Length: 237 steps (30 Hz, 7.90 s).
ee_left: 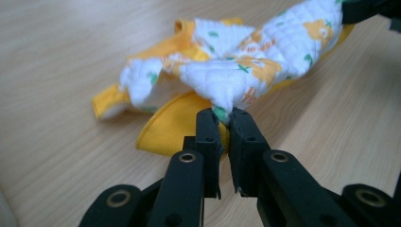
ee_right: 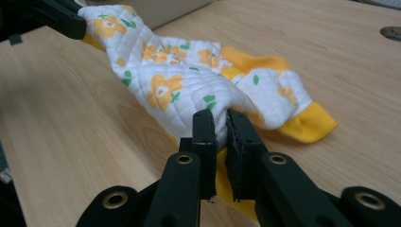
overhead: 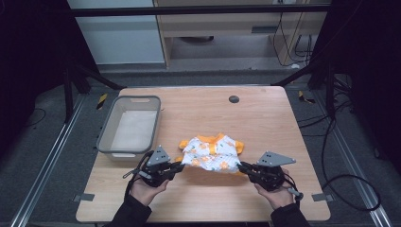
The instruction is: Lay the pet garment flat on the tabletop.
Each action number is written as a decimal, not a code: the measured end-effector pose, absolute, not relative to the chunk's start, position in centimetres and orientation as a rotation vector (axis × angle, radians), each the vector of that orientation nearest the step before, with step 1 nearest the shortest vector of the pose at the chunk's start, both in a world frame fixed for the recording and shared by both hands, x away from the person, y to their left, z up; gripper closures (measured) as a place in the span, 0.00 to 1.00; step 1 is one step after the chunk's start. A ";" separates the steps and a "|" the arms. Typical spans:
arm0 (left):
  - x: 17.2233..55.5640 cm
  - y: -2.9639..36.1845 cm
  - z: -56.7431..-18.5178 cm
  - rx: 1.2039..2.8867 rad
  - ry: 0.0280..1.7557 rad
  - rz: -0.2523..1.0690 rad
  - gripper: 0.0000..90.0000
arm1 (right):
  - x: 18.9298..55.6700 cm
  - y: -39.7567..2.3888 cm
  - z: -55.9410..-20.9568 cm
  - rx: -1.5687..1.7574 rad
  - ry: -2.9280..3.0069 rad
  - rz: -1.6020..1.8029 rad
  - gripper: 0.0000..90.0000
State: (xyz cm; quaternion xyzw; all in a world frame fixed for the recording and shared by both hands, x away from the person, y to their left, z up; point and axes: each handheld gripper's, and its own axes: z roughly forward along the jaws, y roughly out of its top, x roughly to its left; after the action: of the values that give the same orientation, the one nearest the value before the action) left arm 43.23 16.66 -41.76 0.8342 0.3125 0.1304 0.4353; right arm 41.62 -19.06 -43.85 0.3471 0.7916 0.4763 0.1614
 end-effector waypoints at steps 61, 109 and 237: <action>50.5 16.1 -48.9 2.139 0.978 0.436 0.76 | 48.8 -19.1 -49.8 1.129 2.299 1.034 0.84; 41.8 21.3 -43.3 1.985 0.922 0.340 0.44 | 41.2 -22.9 -45.1 1.090 2.273 1.252 0.70; 49.1 12.7 -46.5 2.147 0.889 0.425 0.76 | 48.1 -17.0 -47.8 1.095 2.257 1.132 0.93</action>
State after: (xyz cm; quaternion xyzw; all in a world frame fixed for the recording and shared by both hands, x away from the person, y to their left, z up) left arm 49.08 12.75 -46.51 0.8408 0.3479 0.1665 0.3799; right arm 48.11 -16.99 -47.83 0.3904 0.8046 0.4035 0.1933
